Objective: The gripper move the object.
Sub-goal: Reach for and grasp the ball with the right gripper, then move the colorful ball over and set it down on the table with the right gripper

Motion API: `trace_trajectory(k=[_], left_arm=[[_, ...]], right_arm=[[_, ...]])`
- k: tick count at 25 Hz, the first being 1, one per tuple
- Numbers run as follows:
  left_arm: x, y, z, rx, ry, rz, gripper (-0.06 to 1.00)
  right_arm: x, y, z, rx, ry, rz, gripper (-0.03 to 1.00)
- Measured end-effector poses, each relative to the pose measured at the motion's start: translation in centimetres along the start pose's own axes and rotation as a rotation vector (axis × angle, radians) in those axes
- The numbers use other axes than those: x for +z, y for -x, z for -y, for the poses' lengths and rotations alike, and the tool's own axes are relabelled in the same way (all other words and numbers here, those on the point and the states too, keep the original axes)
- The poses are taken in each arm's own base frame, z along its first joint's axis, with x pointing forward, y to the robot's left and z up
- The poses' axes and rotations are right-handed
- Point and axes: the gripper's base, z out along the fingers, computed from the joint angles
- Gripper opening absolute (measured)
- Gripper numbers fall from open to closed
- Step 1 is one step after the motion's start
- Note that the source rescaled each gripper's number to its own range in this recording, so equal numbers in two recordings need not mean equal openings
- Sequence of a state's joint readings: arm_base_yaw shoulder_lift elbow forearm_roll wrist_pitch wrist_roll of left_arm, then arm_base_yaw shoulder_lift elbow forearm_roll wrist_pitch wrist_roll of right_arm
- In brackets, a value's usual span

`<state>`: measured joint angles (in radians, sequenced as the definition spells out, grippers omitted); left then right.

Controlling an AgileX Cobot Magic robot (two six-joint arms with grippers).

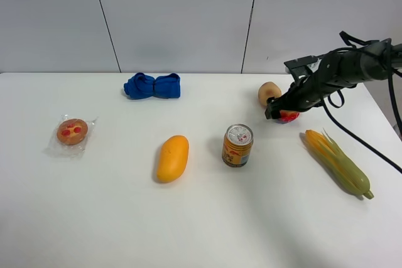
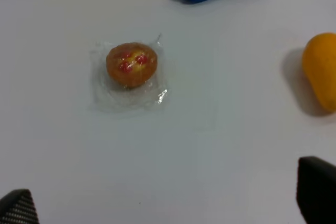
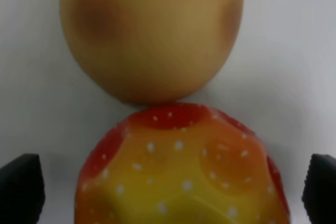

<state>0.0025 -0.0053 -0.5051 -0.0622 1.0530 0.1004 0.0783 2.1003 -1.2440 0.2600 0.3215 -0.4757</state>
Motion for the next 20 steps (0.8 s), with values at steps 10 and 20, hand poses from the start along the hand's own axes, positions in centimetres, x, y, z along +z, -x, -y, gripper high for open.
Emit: trace_trajectory(k=[10,20], left_arm=[[0.0,0.0,0.0,0.0,0.0,0.0,1.0],[0.0,0.0,0.0,0.0,0.0,0.0,1.0]], right_arm=[[-0.4,-0.4,-0.3,0.006,0.033,-0.055,0.02],[-7.8,2.6,-1.5,-0.01,0.057,0.078,0.02]])
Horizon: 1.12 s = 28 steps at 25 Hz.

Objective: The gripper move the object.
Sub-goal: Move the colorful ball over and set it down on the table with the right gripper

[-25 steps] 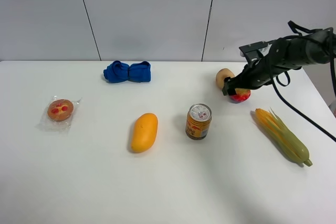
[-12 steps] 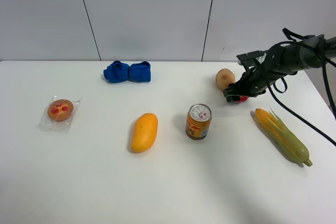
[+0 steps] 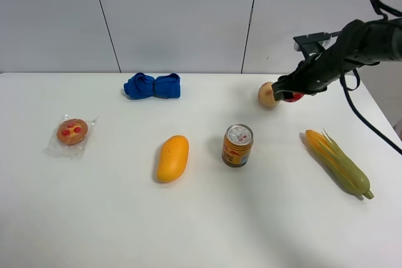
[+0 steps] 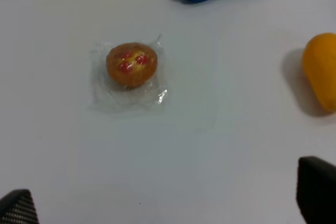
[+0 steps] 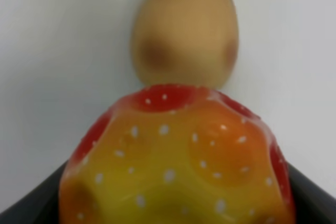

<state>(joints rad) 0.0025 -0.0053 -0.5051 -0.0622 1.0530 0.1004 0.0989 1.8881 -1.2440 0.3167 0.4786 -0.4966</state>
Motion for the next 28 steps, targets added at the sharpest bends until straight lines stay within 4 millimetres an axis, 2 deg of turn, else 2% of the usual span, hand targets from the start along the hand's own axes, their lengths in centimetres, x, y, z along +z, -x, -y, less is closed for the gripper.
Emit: trace_trajectory(k=[2,5,14,17,19,22,28], left_arm=[[0.0,0.0,0.0,0.0,0.0,0.0,1.0],[0.0,0.0,0.0,0.0,0.0,0.0,1.0],[0.0,0.0,0.0,0.0,0.0,0.0,1.0],[0.0,0.0,0.0,0.0,0.0,0.0,1.0],[0.0,0.0,0.0,0.0,0.0,0.0,1.0],[0.0,0.0,0.0,0.0,0.0,0.0,1.0],[0.0,0.0,0.0,0.0,0.0,0.0,1.0]], right_arm=[[-1.3,0.8,-1.6,-0.093,0.019,0.026,0.02],[-2.6,1.7,-5.4,-0.241,0.07,0.067,0.02],[-5.9,5.4,-19.0,-0.45,0.283,0.256,0.02],[-6.0,6.0,-23.8,-0.506,0.36,0.301,0.02],[-5.3,5.8,-27.1,-0.542,0.41,0.299,0.02],[-3.3,5.0,-30.7,-0.569,0.464,0.271,0.02],[1.8,2.6,-35.5,-0.652,0.493,0.229,0.02]])
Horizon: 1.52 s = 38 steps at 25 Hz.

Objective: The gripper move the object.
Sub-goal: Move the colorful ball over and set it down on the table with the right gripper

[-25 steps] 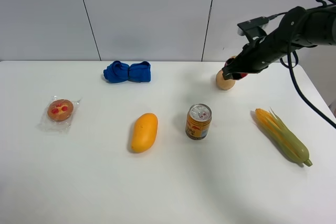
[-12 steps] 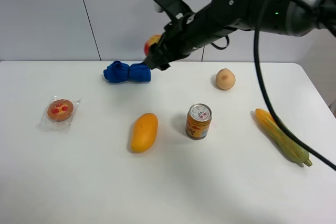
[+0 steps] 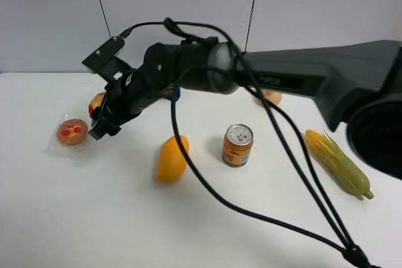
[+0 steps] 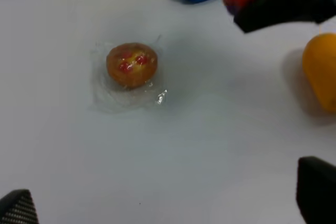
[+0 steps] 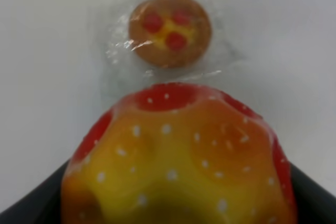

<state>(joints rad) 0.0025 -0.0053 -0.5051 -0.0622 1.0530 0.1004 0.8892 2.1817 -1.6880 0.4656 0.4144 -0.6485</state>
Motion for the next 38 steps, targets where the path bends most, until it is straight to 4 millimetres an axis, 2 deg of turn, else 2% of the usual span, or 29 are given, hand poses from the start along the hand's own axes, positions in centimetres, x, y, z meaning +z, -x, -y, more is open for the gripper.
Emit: trace_trajectory(k=[4,17,26,34,35,36,38], left_arm=[[0.0,0.0,0.0,0.0,0.0,0.0,1.0],[0.0,0.0,0.0,-0.001,-0.001,0.0,1.0],[0.0,0.0,0.0,0.0,0.0,0.0,1.0],[0.0,0.0,0.0,0.0,0.0,0.0,1.0],[0.0,0.0,0.0,0.0,0.0,0.0,1.0],[0.0,0.0,0.0,0.0,0.0,0.0,1.0],[0.0,0.0,0.0,0.0,0.0,0.0,1.0]], right_arm=[[2.5,-1.6,-1.3,-0.026,0.036,-0.06,0.02],[6.2,-4.9,-1.3,-0.043,0.047,-0.136,0.02],[7.9,-6.8,-1.2,-0.113,0.041,-0.179,0.02],[8.0,-6.9,-1.2,-0.128,0.038,-0.186,0.02],[8.0,-6.9,-1.2,-0.117,0.037,-0.187,0.07],[8.0,-6.9,-1.2,-0.103,0.036,-0.188,0.25],[8.0,-6.9,-1.2,-0.075,0.034,-0.188,0.7]])
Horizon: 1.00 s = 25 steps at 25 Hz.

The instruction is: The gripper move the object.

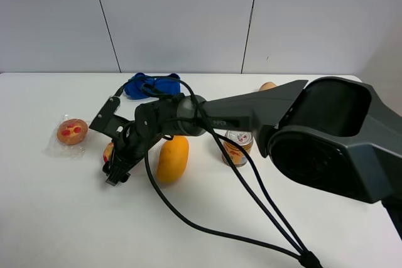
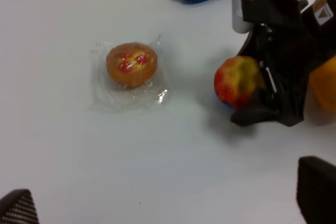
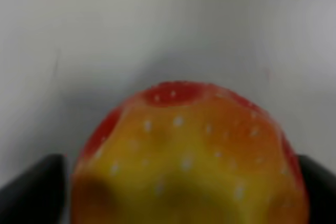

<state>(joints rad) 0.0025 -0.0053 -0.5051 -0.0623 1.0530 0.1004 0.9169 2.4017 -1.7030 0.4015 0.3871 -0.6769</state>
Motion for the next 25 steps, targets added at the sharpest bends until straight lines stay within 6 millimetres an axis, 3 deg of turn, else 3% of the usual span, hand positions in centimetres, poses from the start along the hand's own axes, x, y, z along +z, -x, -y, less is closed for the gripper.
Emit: trace_trajectory(k=[2,4,9,12,18,25], left_arm=[[0.0,0.0,0.0,0.0,0.0,0.0,1.0],[0.0,0.0,0.0,0.0,0.0,0.0,1.0],[0.0,0.0,0.0,0.0,0.0,0.0,1.0],[0.0,0.0,0.0,0.0,0.0,0.0,1.0],[0.0,0.0,0.0,0.0,0.0,0.0,1.0],[0.0,0.0,0.0,0.0,0.0,0.0,1.0]], right_arm=[[0.0,0.0,0.0,0.014,-0.002,0.003,0.88],[0.0,0.0,0.0,0.02,-0.002,0.003,0.96],[-0.3,0.2,0.0,0.018,0.004,0.0,0.99],[-2.2,1.2,-0.2,0.015,0.028,-0.004,0.99],[-10.9,5.1,-1.0,0.043,0.09,0.026,0.99],[-19.8,6.5,-2.2,-0.026,0.134,-0.011,0.99]])
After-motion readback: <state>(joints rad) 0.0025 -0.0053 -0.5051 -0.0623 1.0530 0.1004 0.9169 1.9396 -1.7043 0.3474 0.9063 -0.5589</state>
